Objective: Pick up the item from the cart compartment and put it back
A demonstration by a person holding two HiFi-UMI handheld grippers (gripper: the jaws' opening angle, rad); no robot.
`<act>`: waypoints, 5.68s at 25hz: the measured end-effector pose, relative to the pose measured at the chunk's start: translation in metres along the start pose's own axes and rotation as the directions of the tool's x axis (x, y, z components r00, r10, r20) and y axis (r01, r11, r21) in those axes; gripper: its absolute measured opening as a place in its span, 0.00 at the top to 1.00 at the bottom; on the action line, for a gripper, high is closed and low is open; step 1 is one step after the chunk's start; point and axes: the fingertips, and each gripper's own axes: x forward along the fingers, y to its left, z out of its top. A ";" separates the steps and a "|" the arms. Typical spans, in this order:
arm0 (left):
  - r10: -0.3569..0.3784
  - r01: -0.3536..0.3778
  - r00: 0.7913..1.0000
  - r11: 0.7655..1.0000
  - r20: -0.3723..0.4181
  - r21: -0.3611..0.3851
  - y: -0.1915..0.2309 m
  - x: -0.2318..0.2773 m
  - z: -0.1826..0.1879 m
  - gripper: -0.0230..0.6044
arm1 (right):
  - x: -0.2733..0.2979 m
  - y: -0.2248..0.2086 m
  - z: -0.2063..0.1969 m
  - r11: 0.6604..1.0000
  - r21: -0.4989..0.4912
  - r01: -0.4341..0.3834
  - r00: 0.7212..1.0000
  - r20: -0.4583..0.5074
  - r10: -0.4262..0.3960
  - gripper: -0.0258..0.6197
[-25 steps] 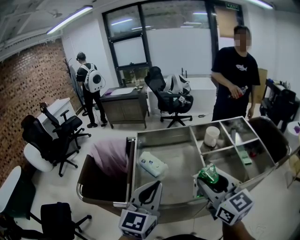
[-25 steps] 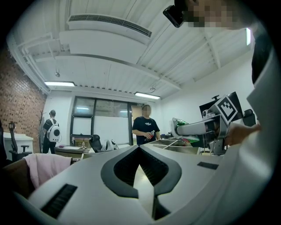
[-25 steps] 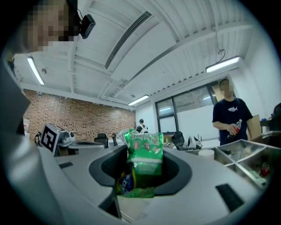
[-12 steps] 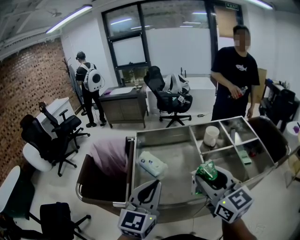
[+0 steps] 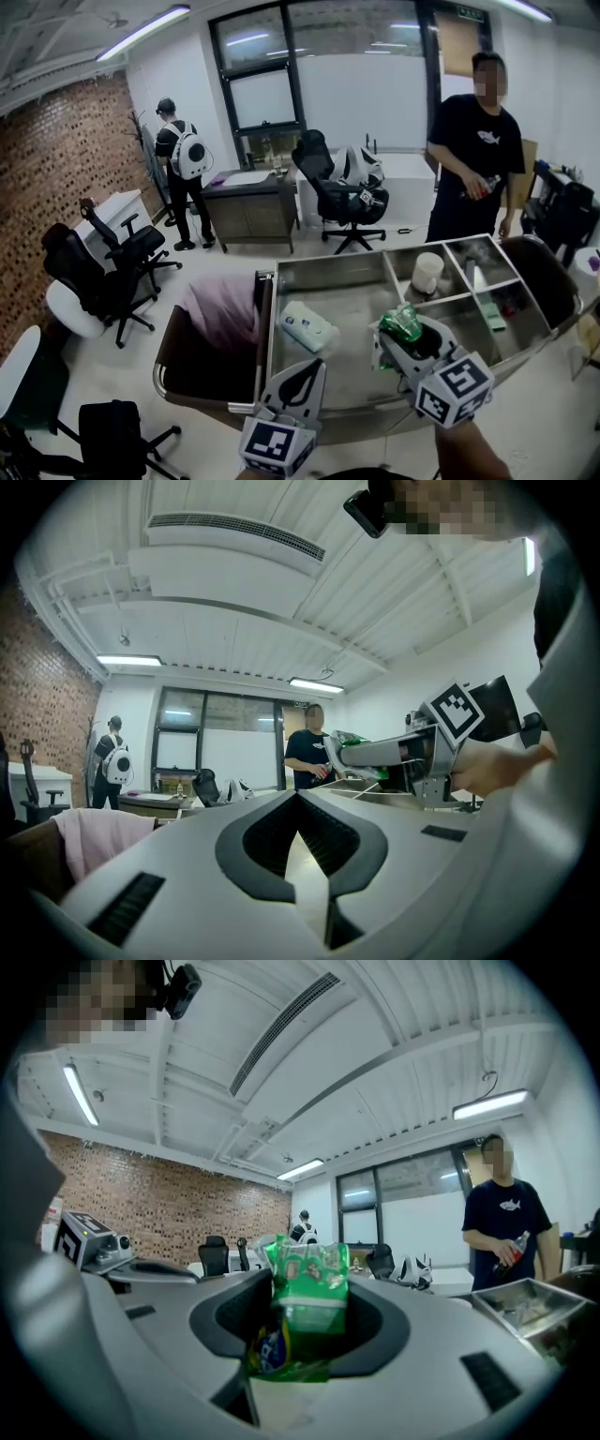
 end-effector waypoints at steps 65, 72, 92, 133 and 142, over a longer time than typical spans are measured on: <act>0.011 -0.011 1.000 1.000 -0.014 -0.022 0.015 -0.001 -0.010 0.96 | 0.170 -0.060 -0.127 0.991 -0.132 -0.022 0.879 -0.476 -0.044 0.26; 0.015 -0.015 1.000 1.000 -0.010 -0.024 0.014 -0.003 -0.008 0.96 | 0.158 -0.061 -0.121 0.992 -0.125 0.004 0.888 -0.455 -0.061 0.83; 0.005 -0.005 1.000 1.000 -0.016 -0.016 0.002 -0.003 -0.009 0.96 | 0.084 -0.032 -0.028 1.000 0.013 0.021 0.980 -0.198 -0.017 0.93; 0.022 -0.022 0.999 1.000 -0.037 -0.005 0.003 -0.009 -0.016 0.96 | -0.065 -0.003 -0.037 0.996 0.088 0.025 1.000 0.003 -0.026 0.93; 0.018 -0.018 0.999 1.000 -0.037 -0.013 -0.002 -0.008 -0.016 0.96 | -0.058 0.001 -0.041 0.996 0.086 0.002 1.000 -0.014 -0.001 0.93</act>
